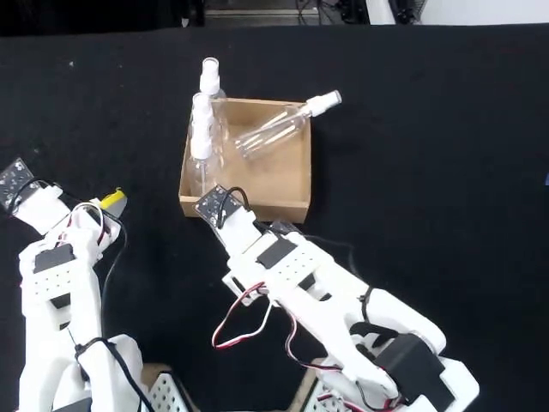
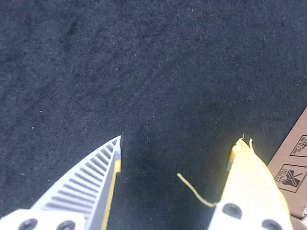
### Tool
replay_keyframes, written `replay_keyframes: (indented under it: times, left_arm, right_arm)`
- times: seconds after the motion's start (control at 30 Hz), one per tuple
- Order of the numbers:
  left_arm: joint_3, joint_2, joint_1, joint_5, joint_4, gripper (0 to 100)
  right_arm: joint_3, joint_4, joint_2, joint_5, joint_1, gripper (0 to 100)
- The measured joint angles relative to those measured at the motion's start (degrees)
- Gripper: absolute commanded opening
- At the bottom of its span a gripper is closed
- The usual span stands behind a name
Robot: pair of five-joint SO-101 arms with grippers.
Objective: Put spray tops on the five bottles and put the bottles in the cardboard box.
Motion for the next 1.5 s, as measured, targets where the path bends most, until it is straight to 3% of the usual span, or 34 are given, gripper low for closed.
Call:
replay_keyframes:
  times: [0.23,0.53,0.8,1.2,1.5]
  left_arm:
    - [0.0,0.0,0.0,0.0,0.0,34]
    - [0.0,0.0,0.0,0.0,0.0,34]
    - [0.0,0.0,0.0,0.0,0.0,34]
    - [0.0,0.0,0.0,0.0,0.0,34]
    - [0.0,0.0,0.0,0.0,0.0,34]
  right_arm:
    - [-0.1,4.7,-0.1,4.0,0.0,4.1]
    - [-0.1,18.7,-12.0,9.8,0.0,3.6]
    - [-0.1,32.4,-18.9,22.7,1.6,3.6]
    - [-16.6,51.8,-19.4,53.9,34.3,3.6]
    - [-25.0,54.9,-19.5,67.1,61.2,3.6]
